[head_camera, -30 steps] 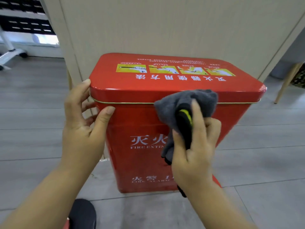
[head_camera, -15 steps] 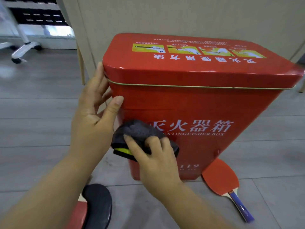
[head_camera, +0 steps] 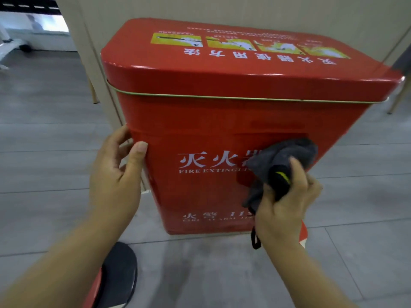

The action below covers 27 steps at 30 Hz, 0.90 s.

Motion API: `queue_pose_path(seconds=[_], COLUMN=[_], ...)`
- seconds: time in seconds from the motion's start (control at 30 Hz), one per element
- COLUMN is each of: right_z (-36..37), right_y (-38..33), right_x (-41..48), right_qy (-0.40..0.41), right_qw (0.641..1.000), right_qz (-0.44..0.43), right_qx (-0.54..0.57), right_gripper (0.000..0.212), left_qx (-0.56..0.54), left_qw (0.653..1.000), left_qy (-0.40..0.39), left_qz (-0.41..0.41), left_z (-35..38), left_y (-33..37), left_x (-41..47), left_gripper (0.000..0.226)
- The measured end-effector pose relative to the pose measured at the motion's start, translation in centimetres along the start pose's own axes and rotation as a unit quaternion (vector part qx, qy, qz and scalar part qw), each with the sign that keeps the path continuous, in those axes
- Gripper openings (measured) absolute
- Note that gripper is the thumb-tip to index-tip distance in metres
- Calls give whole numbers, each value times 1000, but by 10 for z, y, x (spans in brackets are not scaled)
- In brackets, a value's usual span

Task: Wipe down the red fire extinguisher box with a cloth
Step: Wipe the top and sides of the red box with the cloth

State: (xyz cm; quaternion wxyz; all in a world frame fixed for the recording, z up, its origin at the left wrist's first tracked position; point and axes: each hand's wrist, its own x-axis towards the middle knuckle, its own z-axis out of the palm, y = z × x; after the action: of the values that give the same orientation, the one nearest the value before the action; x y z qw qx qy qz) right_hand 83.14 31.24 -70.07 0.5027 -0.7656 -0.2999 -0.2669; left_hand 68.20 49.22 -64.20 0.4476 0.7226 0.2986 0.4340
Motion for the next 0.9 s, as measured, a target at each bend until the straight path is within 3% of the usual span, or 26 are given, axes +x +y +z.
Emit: queue_pose_path(seconds=[0.17, 0.23, 0.33, 0.47, 0.6, 0.77, 0.9], right_z=[-10, -6, 9, 36, 59, 86, 97], right_y=[15, 13, 2, -21, -45, -74, -80], right_x=[14, 13, 0, -25, -38, -54, -63], right_qy=[105, 114, 90, 16, -7, -45, -77], right_qw=[980, 978, 992, 999, 992, 979, 967], right_qz=[139, 152, 88, -32, -124, -196, -237], right_qx=[96, 83, 24, 2, -16, -25, -52], right_gripper=[54, 52, 53, 58, 70, 46, 46], left_qx=[3, 0, -14, -46, -50, -41, 5], left_qw=[1000, 999, 999, 997, 996, 994, 994], left_qy=[8, 5, 0, -14, -36, -78, -96], left_qz=[-26, -35, -44, -54, -59, -62, -60], left_z=[-6, -8, -9, -12, -16, -26, -30], left_y=[-4, -4, 0, 4, 2, -1, -5], left_x=[3, 5, 6, 7, 8, 10, 7], left_gripper=[39, 40, 30, 47, 55, 41, 31])
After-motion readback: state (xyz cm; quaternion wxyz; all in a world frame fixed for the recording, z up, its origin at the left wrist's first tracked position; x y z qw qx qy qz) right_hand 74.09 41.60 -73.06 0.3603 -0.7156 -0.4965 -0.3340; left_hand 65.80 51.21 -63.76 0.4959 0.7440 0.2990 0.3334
